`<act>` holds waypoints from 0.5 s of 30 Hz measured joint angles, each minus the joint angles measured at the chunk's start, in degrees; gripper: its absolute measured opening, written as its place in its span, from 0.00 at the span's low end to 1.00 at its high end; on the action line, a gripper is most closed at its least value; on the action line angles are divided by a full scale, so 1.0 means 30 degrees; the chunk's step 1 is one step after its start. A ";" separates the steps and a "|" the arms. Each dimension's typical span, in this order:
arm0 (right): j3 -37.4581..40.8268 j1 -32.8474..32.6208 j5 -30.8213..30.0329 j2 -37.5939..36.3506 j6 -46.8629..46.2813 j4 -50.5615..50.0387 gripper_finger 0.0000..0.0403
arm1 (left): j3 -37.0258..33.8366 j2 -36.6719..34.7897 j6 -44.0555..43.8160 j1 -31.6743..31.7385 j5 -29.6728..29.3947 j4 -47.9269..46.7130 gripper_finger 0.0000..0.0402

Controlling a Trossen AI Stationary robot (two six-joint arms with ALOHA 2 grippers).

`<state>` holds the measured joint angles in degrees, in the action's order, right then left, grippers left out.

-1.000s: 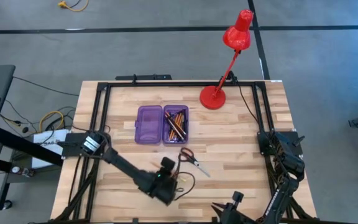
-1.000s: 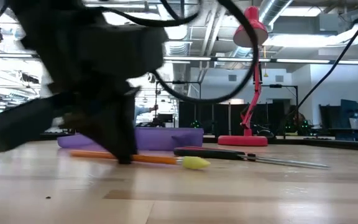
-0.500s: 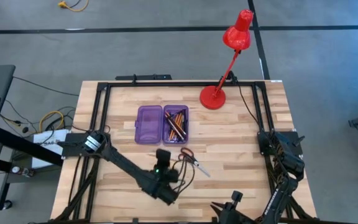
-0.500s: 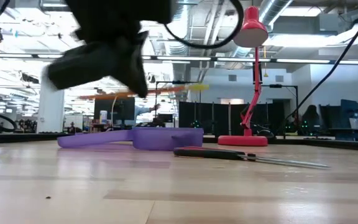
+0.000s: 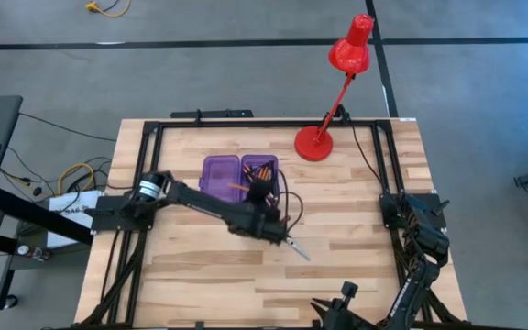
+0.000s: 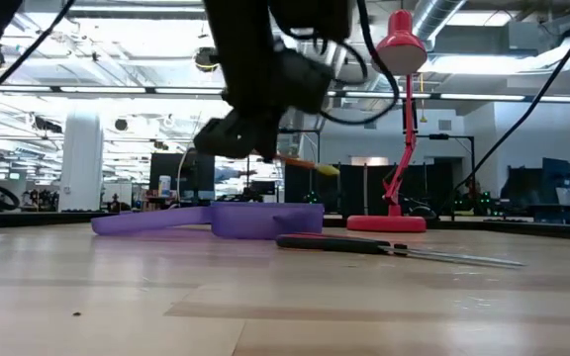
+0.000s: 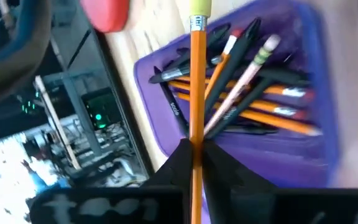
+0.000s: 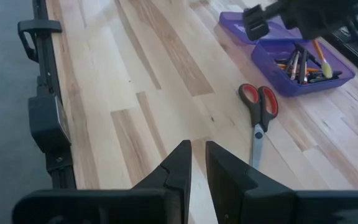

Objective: Pick & place school supplies into a supply box
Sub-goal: Put the orange pencil into the violet supply box

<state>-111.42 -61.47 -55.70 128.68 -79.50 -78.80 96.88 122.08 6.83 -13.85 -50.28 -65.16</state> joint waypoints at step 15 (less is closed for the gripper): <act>0.0000 -0.0027 0.0066 0.0000 0.0138 -0.0037 0.10 | -0.1121 -0.0493 0.9326 0.2249 0.1952 0.2521 0.00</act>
<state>-111.42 -61.55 -55.51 128.68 -79.09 -78.92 93.51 120.60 34.81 -7.11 -44.42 -57.60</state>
